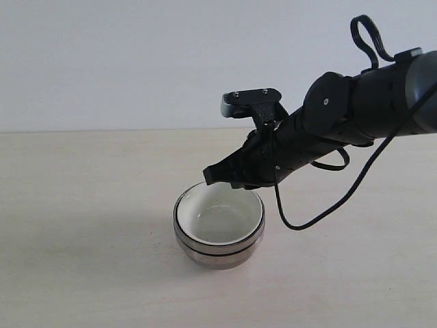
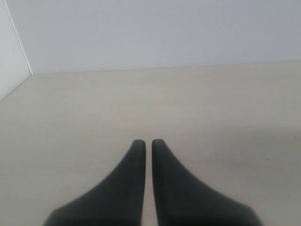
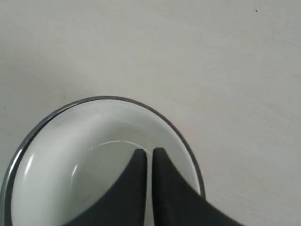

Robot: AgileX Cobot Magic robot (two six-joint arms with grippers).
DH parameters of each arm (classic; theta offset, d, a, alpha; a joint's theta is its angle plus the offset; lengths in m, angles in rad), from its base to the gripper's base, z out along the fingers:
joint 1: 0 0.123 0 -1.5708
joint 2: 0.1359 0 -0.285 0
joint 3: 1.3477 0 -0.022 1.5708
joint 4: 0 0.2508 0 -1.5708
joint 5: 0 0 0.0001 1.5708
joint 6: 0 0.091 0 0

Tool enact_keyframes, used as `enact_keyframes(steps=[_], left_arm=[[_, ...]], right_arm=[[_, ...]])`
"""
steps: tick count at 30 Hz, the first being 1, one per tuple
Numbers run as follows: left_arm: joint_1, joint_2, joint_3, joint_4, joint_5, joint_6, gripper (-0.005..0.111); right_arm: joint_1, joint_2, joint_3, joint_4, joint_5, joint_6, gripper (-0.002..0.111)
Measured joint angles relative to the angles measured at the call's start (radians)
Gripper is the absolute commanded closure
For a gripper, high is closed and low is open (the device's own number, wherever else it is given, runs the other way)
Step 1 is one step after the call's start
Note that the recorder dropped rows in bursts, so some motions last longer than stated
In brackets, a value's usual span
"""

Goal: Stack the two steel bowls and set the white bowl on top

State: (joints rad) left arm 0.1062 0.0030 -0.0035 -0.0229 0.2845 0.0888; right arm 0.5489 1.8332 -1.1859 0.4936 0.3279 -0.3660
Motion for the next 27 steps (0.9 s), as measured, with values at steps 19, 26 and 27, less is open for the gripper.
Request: enact_keyframes(steps=[19,26,27], left_arm=[[0.000,0.000,0.000,0.000,0.000,0.000,0.103],[0.000,0.000,0.000,0.000,0.000,0.000,0.103],[0.000,0.000,0.000,0.000,0.000,0.000,0.103]], right_arm=[[0.022,-0.244,0.000,-0.005,0.018,-0.018,0.108],[0.022,-0.359,0.000,-0.012,0.046,-0.018,0.108],[0.022,-0.372,0.000,-0.014,0.049,-0.018,0.108]])
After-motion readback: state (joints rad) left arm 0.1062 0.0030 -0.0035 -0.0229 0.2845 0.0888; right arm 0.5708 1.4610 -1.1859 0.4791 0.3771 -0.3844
